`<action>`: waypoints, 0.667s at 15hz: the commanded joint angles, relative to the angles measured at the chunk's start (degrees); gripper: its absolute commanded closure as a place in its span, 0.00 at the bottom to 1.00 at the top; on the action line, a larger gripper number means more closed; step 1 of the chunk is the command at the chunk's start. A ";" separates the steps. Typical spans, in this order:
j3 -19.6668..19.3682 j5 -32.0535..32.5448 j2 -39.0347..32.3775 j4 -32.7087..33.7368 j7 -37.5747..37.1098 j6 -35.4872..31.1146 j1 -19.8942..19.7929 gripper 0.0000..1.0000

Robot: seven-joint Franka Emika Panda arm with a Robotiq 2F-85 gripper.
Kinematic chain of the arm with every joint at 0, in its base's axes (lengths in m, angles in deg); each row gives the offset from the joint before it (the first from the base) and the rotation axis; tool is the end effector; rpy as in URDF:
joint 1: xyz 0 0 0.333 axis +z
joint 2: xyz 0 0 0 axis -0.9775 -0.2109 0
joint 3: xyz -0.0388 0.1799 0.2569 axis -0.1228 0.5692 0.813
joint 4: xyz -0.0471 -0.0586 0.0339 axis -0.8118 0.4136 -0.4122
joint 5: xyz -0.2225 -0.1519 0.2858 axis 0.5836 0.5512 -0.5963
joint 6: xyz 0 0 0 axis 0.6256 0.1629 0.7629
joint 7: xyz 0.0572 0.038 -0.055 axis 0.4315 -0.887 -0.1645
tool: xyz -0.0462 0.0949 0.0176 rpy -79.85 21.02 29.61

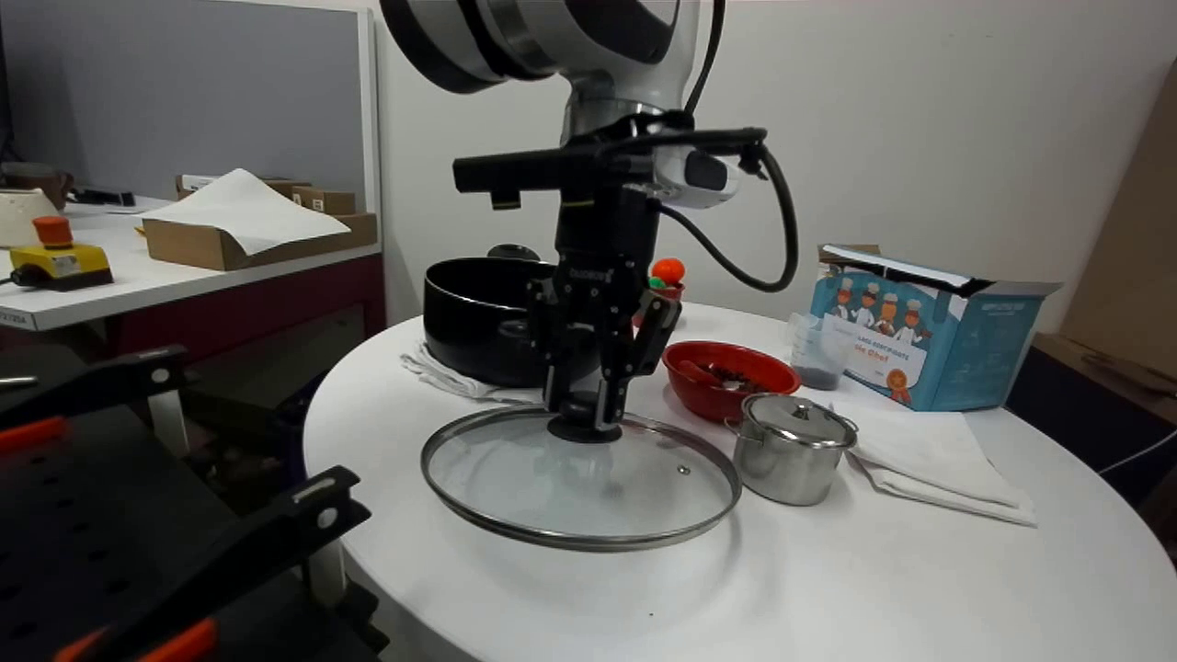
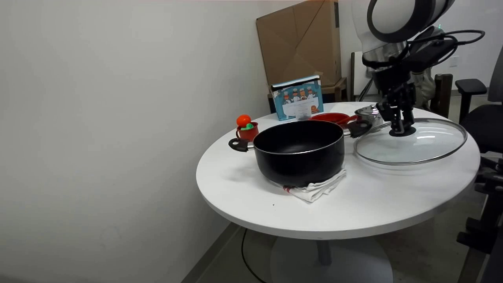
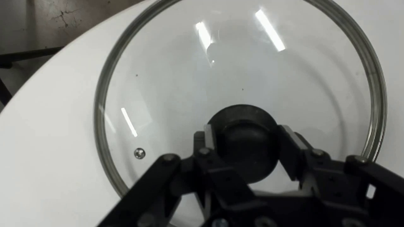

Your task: Put a spoonful of the things in the red bowl into the small pot, then cover it and then uncover the big pot

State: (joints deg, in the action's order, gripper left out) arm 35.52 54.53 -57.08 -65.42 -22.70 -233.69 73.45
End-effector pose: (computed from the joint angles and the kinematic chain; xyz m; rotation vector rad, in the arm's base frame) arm 0.4369 -0.1090 0.1342 2.9851 -0.1490 -0.3098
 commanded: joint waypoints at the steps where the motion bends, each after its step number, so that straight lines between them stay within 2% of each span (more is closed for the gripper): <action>1: -0.86 0.46 -2.96 -1.03 0.12 -6.51 0.64 0.75; 4: -1.55 0.04 -5.76 -2.54 1.34 -11.11 0.39 0.75; 7: -1.61 -1.15 -5.56 -4.04 2.87 -13.78 -0.87 0.75; 8: -1.46 -1.56 -5.27 -4.41 3.45 -14.06 -1.31 0.25; 10: -1.10 -2.60 -4.41 -5.16 4.49 -14.16 -2.51 0.19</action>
State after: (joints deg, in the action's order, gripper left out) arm 34.50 53.79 -61.62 -68.90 -21.06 -245.77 72.49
